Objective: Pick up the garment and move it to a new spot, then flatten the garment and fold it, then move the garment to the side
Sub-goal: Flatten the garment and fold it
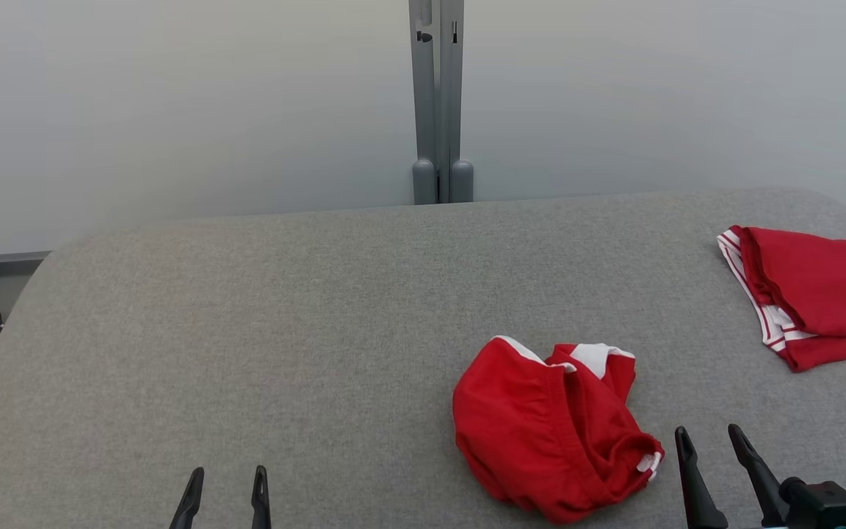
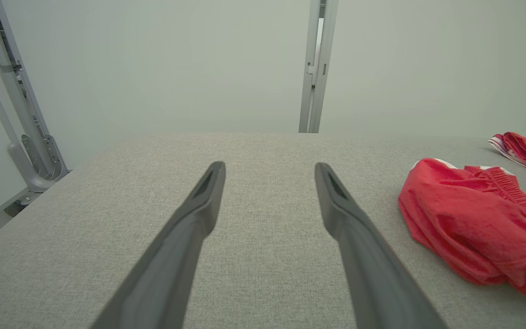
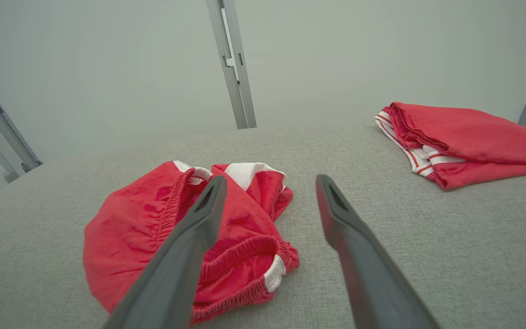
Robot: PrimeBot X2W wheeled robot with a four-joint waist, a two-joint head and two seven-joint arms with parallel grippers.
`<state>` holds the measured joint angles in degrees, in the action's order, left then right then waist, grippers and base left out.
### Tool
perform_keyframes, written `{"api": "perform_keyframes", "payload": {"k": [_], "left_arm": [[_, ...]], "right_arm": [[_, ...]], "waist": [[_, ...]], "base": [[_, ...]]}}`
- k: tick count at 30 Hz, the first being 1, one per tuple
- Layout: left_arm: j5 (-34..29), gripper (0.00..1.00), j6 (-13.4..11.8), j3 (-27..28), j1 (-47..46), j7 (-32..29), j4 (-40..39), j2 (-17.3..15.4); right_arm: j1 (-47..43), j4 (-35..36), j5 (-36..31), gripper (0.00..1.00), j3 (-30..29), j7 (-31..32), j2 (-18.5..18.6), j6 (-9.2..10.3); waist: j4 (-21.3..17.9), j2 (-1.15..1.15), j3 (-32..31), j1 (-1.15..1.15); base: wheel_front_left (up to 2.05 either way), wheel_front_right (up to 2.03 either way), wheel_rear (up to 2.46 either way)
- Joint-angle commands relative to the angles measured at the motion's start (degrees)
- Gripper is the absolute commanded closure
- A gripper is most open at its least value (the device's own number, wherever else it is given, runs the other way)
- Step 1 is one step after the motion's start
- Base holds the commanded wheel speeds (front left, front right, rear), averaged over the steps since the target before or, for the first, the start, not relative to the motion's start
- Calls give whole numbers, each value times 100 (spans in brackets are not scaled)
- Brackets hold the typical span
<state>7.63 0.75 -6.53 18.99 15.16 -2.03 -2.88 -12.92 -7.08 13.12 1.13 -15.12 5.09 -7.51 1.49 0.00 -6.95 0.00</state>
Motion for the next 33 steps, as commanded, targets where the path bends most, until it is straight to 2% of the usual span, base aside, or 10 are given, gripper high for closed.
{"api": "perform_keyframes", "payload": {"k": [1, 12, 18, 28, 33], "left_arm": [[-17, 0, -22, -5, -70, -5, 6, -4], [30, 0, 70, -207, -149, -4, 57, -4], [-84, 0, 355, -646, -480, -4, 492, -4], [279, 0, 640, -1667, -2014, -4, 1769, -10], [1017, 0, 672, -2266, -3044, -159, 2689, -11]], "right_arm": [[-32, -12, 18, 0, -7, -1, 7, 4], [14, -14, 30, 0, -36, -1, -13, 4], [166, 62, 35, 0, -15, -2, 42, 4], [460, 209, -29, 0, -41, -2, 177, 4], [643, 271, -42, 0, -26, -2, 208, 4]], "waist": [[1, 0, 4, 0], [-11, 0, 59, 0], [-202, 0, 285, 0], [-685, 0, 958, 0], [-848, 0, 1327, 0]], "base": [[0, 0, 0], [0, 0, 0], [0, 0, 0], [0, 0, 0], [0, 0, 0]]}}
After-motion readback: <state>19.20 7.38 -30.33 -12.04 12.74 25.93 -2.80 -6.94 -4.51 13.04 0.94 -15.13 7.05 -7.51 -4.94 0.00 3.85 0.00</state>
